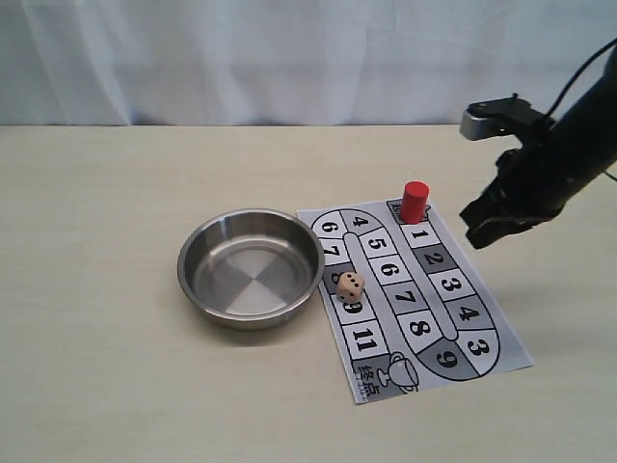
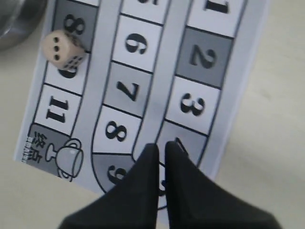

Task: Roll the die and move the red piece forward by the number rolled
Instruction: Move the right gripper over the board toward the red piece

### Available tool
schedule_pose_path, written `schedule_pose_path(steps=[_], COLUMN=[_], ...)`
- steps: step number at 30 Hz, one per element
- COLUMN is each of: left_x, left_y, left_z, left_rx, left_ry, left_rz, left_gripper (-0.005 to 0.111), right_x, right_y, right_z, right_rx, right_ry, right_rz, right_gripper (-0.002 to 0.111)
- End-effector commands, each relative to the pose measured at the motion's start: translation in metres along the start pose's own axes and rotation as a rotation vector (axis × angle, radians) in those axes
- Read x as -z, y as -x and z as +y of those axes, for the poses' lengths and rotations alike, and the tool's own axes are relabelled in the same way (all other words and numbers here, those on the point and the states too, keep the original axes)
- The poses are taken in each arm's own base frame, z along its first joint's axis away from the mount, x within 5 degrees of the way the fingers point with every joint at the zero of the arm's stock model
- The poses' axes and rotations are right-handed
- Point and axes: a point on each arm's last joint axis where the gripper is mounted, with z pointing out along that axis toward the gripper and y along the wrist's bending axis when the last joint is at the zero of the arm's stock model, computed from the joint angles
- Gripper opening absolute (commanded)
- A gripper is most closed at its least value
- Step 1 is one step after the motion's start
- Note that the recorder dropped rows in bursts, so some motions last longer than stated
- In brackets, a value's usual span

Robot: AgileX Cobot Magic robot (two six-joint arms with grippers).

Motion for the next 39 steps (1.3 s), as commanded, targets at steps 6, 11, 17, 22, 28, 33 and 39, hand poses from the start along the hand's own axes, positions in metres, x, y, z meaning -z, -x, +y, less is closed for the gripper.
schedule_pose_path(steps=[6,11,17,22,28,33,39], left_x=[0.001,0.001,0.001,0.001,0.001,0.001,0.001], left_y=[0.003,0.003,0.003,0.003,0.003,0.003,0.003], left_z=[0.0,0.0,0.0,0.0,0.0,0.0,0.0], left_rx=[0.007,0.007,0.007,0.007,0.005,0.005,0.005], left_ry=[-0.002,-0.002,-0.002,-0.002,-0.002,-0.002,-0.002], left_rz=[-0.018,-0.018,-0.018,-0.018,-0.018,-0.018,-0.018], left_gripper=[0.0,0.0,0.0,0.0,0.0,0.0,0.0], right_x=[-0.016,-0.022,-0.028,-0.049,-0.076,-0.09,-0.098], right_y=[0.024,0.03,0.031,0.027,0.026,0.024,0.023], right_z=[0.065,0.09,0.098,0.092,0.086,0.083,0.081], right_rx=[0.221,0.292,0.318,0.324,0.303,0.298,0.293], right_ry=[0.017,0.022,0.028,0.025,0.035,0.041,0.041], right_rz=[-0.037,-0.061,-0.047,0.009,0.051,0.084,0.095], right_gripper=[0.004,0.004,0.004,0.004,0.004,0.004,0.004])
